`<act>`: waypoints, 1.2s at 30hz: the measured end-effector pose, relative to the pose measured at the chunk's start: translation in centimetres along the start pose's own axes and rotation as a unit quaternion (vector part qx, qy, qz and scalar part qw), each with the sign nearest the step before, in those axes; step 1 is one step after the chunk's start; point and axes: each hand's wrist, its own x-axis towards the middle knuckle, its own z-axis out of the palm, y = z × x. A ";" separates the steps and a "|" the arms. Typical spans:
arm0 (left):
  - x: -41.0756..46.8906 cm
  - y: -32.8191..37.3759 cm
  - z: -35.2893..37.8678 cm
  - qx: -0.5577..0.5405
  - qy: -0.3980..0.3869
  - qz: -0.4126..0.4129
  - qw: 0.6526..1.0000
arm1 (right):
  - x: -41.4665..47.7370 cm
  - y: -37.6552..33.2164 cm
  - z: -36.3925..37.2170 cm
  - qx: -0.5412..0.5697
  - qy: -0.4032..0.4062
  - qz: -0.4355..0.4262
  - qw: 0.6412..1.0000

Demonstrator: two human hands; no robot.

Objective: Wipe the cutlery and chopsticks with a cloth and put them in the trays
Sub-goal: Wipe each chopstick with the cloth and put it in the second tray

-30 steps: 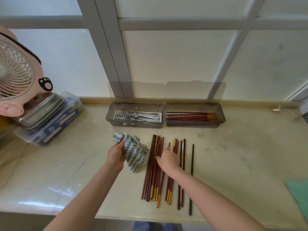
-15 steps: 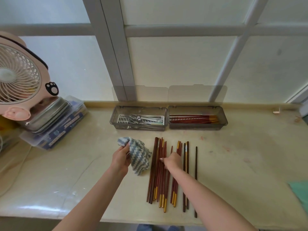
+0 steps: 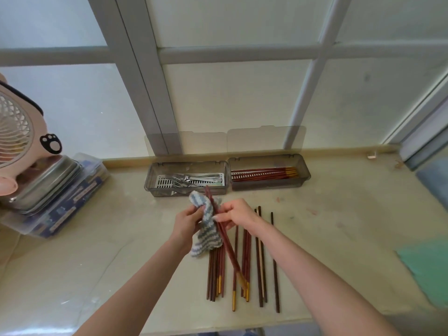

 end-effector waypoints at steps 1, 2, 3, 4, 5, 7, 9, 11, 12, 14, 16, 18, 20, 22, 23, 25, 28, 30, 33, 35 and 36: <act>0.0 0.3 0.4 0.007 -0.007 0.012 1.000 | 0.0 -0.2 0.3 -0.026 -0.006 0.000 1.000; 0.0 0.5 0.8 0.010 -0.010 0.020 1.000 | 0.0 -0.2 0.5 -0.039 -0.006 0.000 0.999; 0.0 0.8 1.1 0.013 -0.009 0.027 1.000 | -0.1 -0.3 0.6 -0.045 -0.003 -0.001 0.999; 0.1 1.0 1.2 0.017 -0.002 0.034 0.999 | -0.2 -0.3 0.6 -0.041 -0.002 -0.004 0.999; 0.2 1.1 1.3 0.022 0.009 0.041 0.999 | -0.5 -0.3 0.5 -0.026 -0.009 -0.006 1.000; 0.6 1.3 1.2 0.024 0.043 0.047 0.998 | -1.0 -0.2 0.2 0.024 -0.053 -0.002 0.998; 1.2 1.3 1.1 0.019 0.081 0.034 0.996 | -1.6 -0.2 -0.1 0.048 -0.111 0.010 0.993; 1.6 1.2 1.0 0.021 0.106 0.013 0.994 | -1.9 -0.3 -0.2 0.057 -0.144 0.018 0.988; 1.8 1.2 0.9 0.020 0.115 0.004 0.993 | -1.9 -0.4 -0.2 0.056 -0.146 0.019 0.987; 2.1 1.4 0.7 0.007 0.134 -0.010 0.991 | -2.1 -0.3 -0.5 0.039 -0.145 0.024 0.988; 2.2 2.1 0.2 -0.016 0.151 -0.019 0.988 | -2.4 0.2 -1.1 0.004 -0.167 0.027 0.986; 2.3 3.0 -0.4 -0.035 0.161 -0.020 0.986 | -2.9 0.9 -1.5 -0.003 -0.185 0.024 0.982; 2.3 4.0 -0.9 -0.035 0.162 -0.019 0.986 | -3.2 1.4 -1.7 0.027 -0.178 0.016 0.983; 2.5 5.1 -1.3 -0.029 0.161 -0.007 0.987 | -3.2 1.3 -1.9 0.062 -0.174 0.019 0.983; 2.9 5.6 -1.6 -0.027 0.161 0.004 0.987 | -3.2 1.2 -2.1 0.076 -0.176 0.022 0.981; 3.2 6.5 -1.8 -0.041 0.162 0.025 0.986 | -3.2 1.0 -2.4 0.092 -0.173 0.022 0.980; 2.8 6.0 -0.5 -0.075 0.169 0.032 0.982 | -3.1 0.2 -1.9 0.121 -0.157 0.023 0.980; 1.6 4.1 1.5 -0.053 0.130 0.027 0.990 | -2.6 -0.4 -1.1 0.169 -0.141 0.028 0.975; 0.2 1.9 3.3 -0.027 0.068 0.012 0.997 | -2.0 -0.6 -0.4 0.183 -0.101 0.034 0.977; 0.5 1.9 2.9 -0.016 0.065 0.010 0.998 | -2.2 0.0 -0.5 0.157 -0.098 0.017 0.983; 0.8 2.1 2.5 -0.017 0.071 0.006 0.997 | -2.4 0.3 -0.8 0.132 -0.099 0.011 0.986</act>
